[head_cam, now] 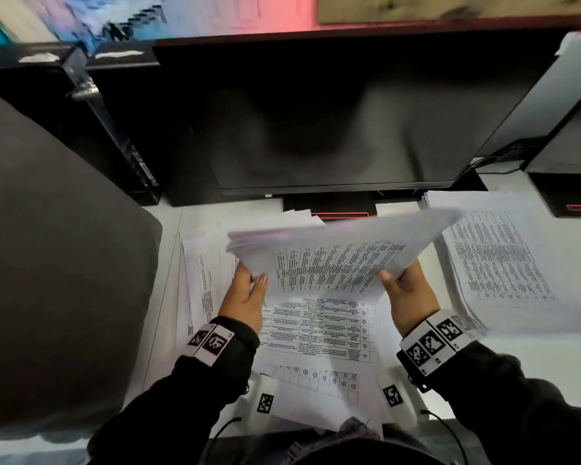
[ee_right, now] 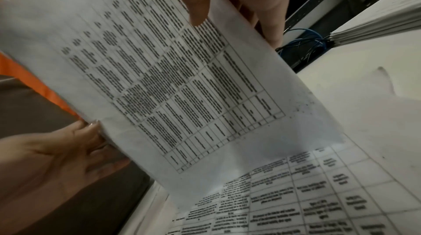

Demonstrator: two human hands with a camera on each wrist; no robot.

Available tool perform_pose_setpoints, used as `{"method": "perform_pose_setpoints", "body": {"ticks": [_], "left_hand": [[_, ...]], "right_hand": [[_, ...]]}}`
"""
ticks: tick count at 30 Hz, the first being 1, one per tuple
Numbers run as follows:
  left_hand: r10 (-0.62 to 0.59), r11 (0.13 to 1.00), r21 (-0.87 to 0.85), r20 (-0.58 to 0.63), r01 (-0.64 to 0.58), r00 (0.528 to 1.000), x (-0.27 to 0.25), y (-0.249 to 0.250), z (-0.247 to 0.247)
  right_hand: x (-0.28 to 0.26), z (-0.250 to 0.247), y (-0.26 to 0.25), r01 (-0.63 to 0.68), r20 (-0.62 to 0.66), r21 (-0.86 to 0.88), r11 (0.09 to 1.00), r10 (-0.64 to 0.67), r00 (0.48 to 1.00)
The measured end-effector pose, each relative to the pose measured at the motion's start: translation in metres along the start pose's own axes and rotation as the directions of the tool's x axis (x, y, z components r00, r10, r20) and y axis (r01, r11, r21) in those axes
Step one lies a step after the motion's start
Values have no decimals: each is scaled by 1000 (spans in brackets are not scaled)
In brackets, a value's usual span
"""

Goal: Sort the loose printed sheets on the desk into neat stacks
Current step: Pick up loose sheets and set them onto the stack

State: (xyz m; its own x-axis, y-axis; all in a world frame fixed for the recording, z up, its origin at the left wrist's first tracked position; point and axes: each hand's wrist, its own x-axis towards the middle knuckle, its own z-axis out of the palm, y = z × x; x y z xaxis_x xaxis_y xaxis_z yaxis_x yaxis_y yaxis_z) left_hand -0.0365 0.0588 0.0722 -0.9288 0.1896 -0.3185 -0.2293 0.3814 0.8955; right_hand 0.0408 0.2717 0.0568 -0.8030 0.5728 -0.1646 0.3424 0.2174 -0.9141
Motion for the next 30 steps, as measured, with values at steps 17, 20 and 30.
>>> {"method": "perform_pose_setpoints", "body": {"ticks": [17,20,30], "left_hand": [[-49,998,42,-14,50,999,17,14,17],[-86,993,84,45,82,995,17,9,23],[-181,976,154,188,153,965,13,-17,49]], "right_hand": [[15,-19,-10,-109,24,-67,992,111,994],[17,-26,-3,-140,53,-210,968,154,987],[38,-64,33,-264,64,-373,889,309,949]]}}
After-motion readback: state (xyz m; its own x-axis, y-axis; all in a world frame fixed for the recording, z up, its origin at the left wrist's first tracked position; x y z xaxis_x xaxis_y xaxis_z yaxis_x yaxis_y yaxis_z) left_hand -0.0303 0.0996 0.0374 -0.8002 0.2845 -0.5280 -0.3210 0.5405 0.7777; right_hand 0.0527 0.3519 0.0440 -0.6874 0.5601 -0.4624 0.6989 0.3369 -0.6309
